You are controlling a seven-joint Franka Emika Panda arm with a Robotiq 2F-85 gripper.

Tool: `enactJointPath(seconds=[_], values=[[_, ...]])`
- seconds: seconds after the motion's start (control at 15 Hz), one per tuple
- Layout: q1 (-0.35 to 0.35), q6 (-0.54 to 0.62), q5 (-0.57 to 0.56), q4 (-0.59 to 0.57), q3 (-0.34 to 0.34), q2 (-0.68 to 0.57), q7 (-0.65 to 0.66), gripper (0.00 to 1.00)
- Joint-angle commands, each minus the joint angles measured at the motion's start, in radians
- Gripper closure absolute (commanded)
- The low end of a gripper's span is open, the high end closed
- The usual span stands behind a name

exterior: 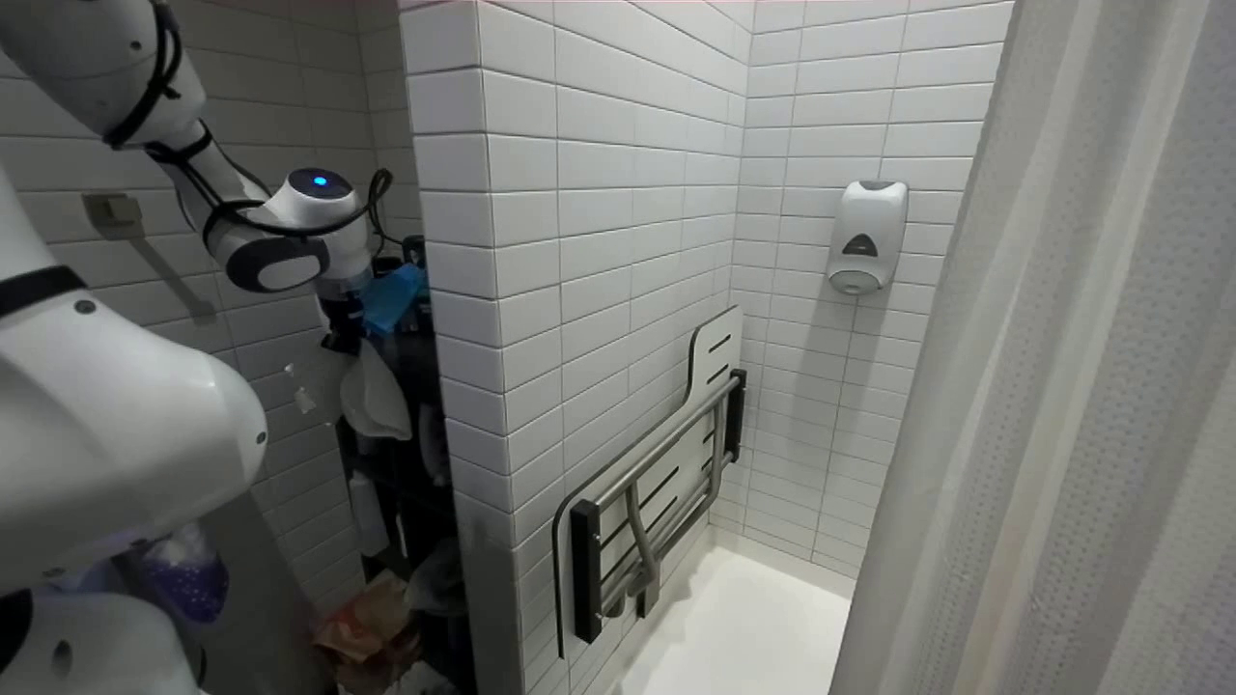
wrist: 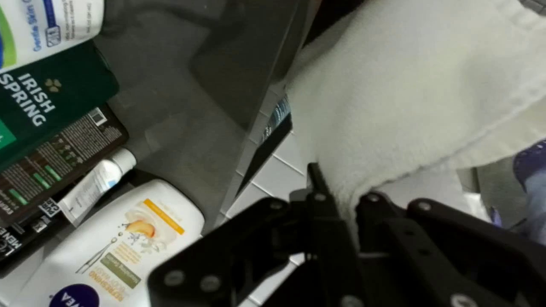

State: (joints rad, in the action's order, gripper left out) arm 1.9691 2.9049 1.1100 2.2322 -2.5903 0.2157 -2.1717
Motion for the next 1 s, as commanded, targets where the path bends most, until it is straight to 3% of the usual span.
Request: enactJointPath(seconds=[0.0,0.27,0.53,0.6,0.67,0.73,0.8,0.93], values=[[0.026,-0.104,0.007,0.106,0.016,-0.159,-0.101,0.98],[0.022,-0.203,0.007,0.157,0.044,-0.253,-0.177,0.98],[0.008,-0.27,-0.053,0.21,0.051,-0.304,-0.156,0.98],[-0.192,-0.269,-0.081,0.23,0.239,-0.319,-0.124,0.98],[-0.233,-0.262,-0.109,0.249,0.272,-0.332,-0.102,0.98],[-0.316,-0.197,-0.124,0.277,0.331,-0.352,-0.09,0.98],[-0.213,-0.139,-0.098,0.301,0.203,-0.358,-0.101,0.98],[-0.271,0.019,-0.046,0.357,0.196,-0.383,-0.14,0.98]])
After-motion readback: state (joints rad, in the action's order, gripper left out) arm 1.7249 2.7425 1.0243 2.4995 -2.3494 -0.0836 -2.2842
